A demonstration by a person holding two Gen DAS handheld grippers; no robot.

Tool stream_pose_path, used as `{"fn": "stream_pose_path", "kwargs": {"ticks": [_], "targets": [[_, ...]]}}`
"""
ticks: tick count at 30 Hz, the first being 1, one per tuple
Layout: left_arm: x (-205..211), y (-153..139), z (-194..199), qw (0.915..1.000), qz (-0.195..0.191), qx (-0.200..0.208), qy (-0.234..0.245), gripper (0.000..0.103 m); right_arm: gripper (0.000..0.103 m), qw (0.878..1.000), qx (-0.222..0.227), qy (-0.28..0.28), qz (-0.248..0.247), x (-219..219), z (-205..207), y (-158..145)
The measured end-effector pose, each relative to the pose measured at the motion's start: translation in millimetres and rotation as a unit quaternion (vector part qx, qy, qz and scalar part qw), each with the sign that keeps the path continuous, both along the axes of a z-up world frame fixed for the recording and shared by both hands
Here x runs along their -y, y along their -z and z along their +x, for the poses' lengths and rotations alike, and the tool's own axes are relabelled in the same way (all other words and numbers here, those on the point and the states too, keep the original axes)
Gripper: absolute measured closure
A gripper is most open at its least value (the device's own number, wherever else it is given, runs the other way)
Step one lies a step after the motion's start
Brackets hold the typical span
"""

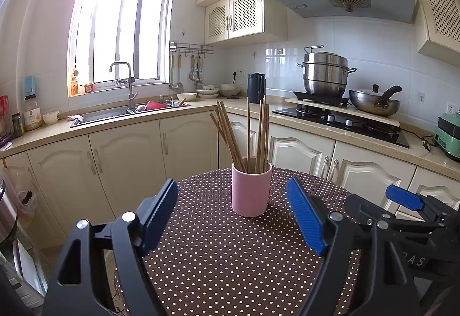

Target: Organize utensils

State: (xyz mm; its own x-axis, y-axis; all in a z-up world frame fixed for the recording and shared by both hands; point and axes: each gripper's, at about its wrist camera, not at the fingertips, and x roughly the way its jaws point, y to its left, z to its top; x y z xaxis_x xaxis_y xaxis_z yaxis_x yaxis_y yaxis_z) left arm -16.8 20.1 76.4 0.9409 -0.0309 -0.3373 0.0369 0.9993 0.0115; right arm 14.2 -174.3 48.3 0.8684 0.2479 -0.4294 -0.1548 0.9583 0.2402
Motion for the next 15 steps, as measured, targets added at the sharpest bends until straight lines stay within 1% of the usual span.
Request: {"fn": "stream_pose_path", "kwargs": {"ticks": [15], "targets": [[-1.5, 2.6, 10.0, 1.0000, -0.004, -0.004, -0.002, 0.026, 0.009, 1.000, -0.006, -0.005, -0.002, -4.3, 4.6, 3.7]]}}
